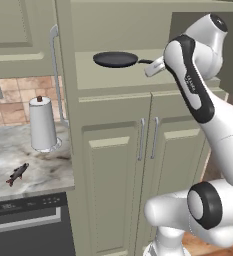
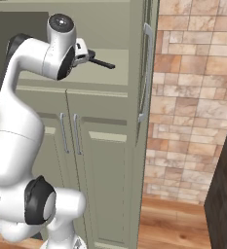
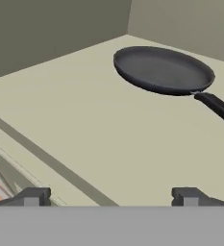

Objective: Retrieve the pan from the cabinet, then place the raw meat into the pan to avoid contamination.

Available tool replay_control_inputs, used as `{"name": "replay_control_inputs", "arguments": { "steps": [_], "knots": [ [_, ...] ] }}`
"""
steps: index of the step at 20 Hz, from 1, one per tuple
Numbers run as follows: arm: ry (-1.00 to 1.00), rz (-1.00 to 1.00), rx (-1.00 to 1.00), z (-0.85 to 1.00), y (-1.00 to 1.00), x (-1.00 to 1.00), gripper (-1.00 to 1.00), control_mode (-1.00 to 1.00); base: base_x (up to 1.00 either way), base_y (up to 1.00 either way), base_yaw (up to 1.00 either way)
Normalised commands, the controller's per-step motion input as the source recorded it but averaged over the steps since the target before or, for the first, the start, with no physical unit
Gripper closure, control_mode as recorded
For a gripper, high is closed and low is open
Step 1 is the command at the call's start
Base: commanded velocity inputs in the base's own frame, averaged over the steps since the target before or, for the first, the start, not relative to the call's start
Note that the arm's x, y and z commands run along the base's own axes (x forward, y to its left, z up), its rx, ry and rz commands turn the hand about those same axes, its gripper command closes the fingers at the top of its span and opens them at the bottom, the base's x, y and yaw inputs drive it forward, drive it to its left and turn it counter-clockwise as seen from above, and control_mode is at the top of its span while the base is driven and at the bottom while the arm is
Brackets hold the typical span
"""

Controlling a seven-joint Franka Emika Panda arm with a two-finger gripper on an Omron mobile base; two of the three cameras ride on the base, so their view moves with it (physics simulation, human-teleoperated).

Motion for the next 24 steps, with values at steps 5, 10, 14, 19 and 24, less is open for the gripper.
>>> {"name": "replay_control_inputs", "arguments": {
  "steps": [5,10,14,19,24],
  "knots": [
    [-0.01,0.00,0.00,-0.07,-0.01,0.14,-1.00,-1.00,0.00,0.00,0.00],
    [0.00,0.00,0.00,-0.01,-0.02,0.13,-1.00,-1.00,0.00,0.00,0.00],
    [0.00,0.00,0.00,0.00,-0.04,0.12,-1.00,-1.00,0.00,0.00,0.00],
    [0.00,0.00,0.00,0.00,-0.05,0.14,-1.00,-1.00,0.00,0.00,0.00],
    [0.00,0.00,0.00,0.00,-0.07,0.13,-1.00,-1.00,0.00,0.00,0.00]
  ]
}}
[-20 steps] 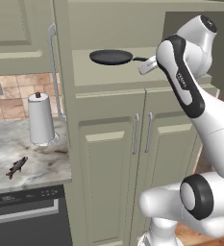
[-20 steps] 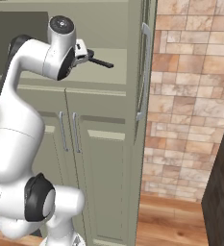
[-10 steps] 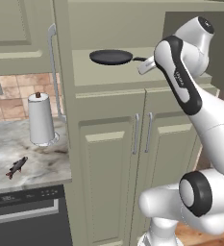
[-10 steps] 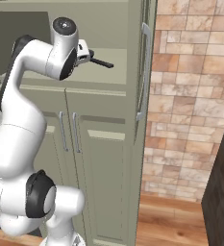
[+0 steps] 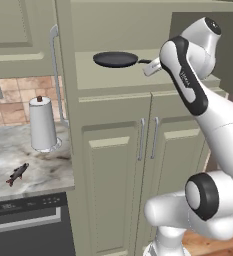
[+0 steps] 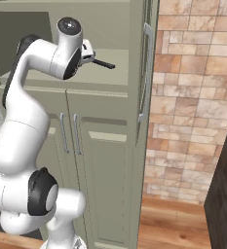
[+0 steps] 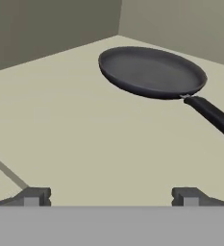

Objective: Retrieve the pan from the cabinet, then place the raw meat into the pan to avoid contamination.

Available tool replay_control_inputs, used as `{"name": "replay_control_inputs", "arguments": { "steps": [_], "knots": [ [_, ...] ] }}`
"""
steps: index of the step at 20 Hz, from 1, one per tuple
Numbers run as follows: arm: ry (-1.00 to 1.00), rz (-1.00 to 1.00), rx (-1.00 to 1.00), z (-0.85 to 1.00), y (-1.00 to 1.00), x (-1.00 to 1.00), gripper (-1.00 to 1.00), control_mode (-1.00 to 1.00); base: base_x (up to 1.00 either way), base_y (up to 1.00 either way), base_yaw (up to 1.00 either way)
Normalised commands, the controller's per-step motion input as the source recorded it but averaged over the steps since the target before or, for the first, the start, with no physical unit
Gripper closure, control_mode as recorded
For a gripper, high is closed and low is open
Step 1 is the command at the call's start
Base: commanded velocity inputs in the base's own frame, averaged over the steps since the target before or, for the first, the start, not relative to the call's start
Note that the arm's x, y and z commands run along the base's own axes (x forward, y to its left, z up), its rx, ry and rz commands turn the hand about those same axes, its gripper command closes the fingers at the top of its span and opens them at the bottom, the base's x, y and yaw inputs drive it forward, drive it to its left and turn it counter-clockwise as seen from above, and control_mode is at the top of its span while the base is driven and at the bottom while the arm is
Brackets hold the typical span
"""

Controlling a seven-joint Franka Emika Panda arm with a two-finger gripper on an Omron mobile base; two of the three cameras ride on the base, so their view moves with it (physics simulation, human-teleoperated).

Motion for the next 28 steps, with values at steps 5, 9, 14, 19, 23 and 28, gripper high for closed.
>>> {"name": "replay_control_inputs", "arguments": {
  "steps": [5,9,14,19,23,28],
  "knots": [
    [0.00,0.00,0.00,0.00,-0.09,0.15,-1.00,-1.00,0.00,0.00,0.00],
    [0.00,0.00,0.00,0.00,-0.09,0.15,-1.00,-1.00,0.00,0.00,0.00],
    [0.00,0.00,0.00,0.00,-0.09,0.16,-1.00,-1.00,0.00,0.00,0.00],
    [0.00,0.00,0.00,0.00,-0.09,0.19,-1.00,-1.00,0.00,0.00,0.00],
    [0.00,0.00,0.00,0.00,-0.09,0.21,-1.00,-1.00,0.00,0.00,0.00],
    [0.00,0.00,0.00,0.00,-0.08,0.22,-1.00,-1.00,0.00,0.00,0.00]
  ]
}}
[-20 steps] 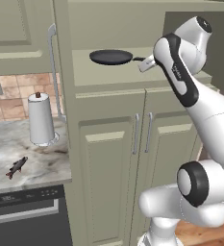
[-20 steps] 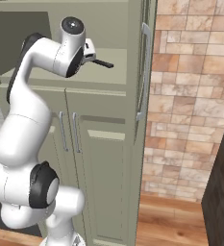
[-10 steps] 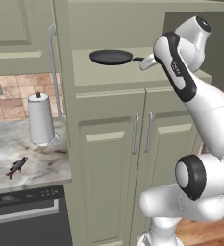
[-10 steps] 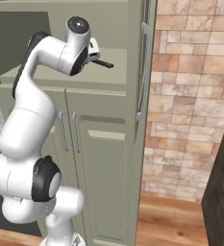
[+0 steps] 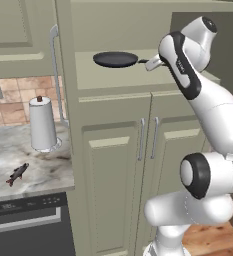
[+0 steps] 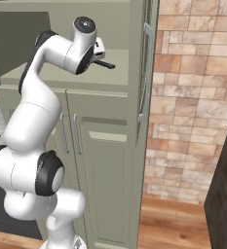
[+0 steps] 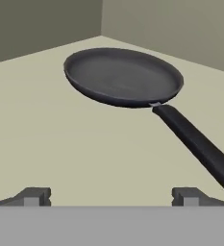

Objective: Retrieve the pan from the cabinet, then place the raw meat into the pan to avoid contamination.

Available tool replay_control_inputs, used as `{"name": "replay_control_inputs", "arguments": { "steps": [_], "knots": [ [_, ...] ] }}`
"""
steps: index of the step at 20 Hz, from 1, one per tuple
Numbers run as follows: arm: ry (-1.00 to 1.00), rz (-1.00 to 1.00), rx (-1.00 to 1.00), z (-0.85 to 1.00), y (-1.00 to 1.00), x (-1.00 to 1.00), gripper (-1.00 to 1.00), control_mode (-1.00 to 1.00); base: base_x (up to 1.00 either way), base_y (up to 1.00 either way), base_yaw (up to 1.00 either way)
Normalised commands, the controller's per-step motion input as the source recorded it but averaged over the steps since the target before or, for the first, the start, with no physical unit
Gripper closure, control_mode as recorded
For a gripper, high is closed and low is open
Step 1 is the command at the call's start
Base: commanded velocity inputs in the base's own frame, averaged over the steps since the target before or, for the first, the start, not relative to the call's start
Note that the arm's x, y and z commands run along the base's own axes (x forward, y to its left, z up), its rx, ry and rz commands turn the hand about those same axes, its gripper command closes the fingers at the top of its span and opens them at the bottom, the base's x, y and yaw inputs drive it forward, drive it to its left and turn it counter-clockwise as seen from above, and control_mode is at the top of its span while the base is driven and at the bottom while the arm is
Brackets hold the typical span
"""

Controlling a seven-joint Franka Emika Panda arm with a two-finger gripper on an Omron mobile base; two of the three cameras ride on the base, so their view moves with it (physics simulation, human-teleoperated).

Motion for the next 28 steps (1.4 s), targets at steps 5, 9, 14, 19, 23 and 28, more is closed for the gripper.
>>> {"name": "replay_control_inputs", "arguments": {
  "steps": [5,9,14,19,23,28],
  "knots": [
    [0.00,0.00,0.00,0.00,-0.08,0.22,-1.00,-1.00,0.00,0.00,0.00],
    [0.00,0.00,0.00,-0.02,-0.08,0.21,-1.00,-1.00,0.00,0.00,0.00],
    [0.00,0.00,0.00,-0.02,-0.09,0.21,-1.00,-1.00,0.00,0.00,0.00],
    [0.00,0.00,0.00,-0.02,-0.09,0.21,-1.00,-1.00,0.00,0.00,0.00],
    [0.00,0.00,0.00,-0.03,-0.09,0.22,-1.00,-1.00,0.00,0.00,0.00],
    [0.00,0.00,0.00,-0.04,-0.08,0.23,-1.00,-1.00,0.00,0.00,0.00]
  ]
}}
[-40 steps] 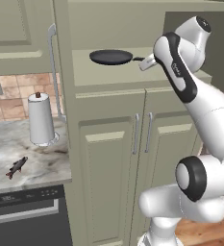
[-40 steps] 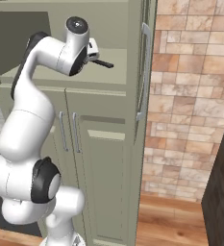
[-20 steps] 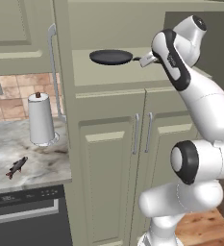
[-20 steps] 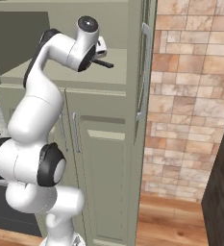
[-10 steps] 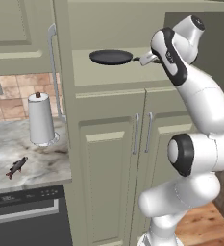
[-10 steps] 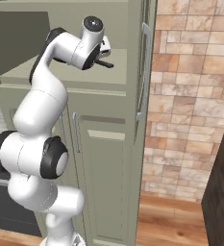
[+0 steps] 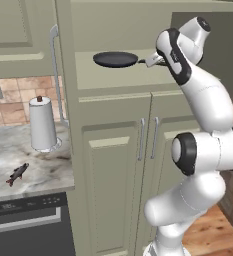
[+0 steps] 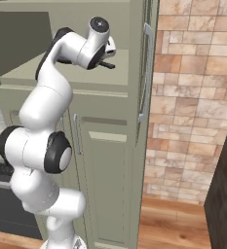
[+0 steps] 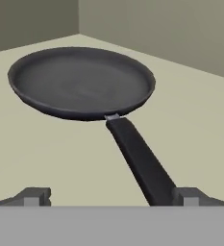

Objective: Retrieve the pan from the cabinet, then place the raw meat into the pan to avoid contamination.

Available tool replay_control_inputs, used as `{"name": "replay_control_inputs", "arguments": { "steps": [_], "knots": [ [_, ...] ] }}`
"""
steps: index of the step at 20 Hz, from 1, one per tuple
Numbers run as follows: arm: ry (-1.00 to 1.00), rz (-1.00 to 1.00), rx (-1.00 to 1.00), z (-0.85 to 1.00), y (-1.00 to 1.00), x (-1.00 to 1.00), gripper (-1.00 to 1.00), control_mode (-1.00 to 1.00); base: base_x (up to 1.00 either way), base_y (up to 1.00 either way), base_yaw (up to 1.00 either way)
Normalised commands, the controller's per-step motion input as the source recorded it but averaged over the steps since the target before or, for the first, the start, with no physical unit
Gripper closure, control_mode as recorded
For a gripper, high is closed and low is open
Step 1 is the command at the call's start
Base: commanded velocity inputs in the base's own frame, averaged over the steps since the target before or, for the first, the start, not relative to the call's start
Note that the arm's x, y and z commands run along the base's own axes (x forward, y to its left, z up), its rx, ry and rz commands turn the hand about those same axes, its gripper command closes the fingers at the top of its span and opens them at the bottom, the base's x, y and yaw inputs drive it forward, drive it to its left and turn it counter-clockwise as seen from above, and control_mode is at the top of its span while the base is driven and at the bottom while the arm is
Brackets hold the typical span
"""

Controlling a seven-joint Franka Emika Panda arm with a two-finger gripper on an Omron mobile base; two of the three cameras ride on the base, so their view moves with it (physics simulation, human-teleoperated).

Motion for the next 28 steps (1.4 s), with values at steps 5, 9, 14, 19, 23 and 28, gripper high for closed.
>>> {"name": "replay_control_inputs", "arguments": {
  "steps": [5,9,14,19,23,28],
  "knots": [
    [0.00,0.00,0.00,-0.05,-0.06,0.23,-1.00,-1.00,0.00,0.00,0.00],
    [0.00,0.00,0.00,-0.06,-0.04,0.23,-1.00,-1.00,0.00,0.00,0.00],
    [0.00,0.00,0.00,-0.05,-0.04,0.24,-1.00,-1.00,0.00,0.00,0.00],
    [0.00,0.00,0.00,-0.05,-0.04,0.22,-1.00,-1.00,0.00,0.00,0.00],
    [0.00,0.00,0.00,-0.03,-0.04,0.21,-1.00,-1.00,0.00,0.00,0.00],
    [0.00,0.00,0.00,-0.01,-0.03,0.15,-1.00,-1.00,0.00,0.00,0.00]
  ]
}}
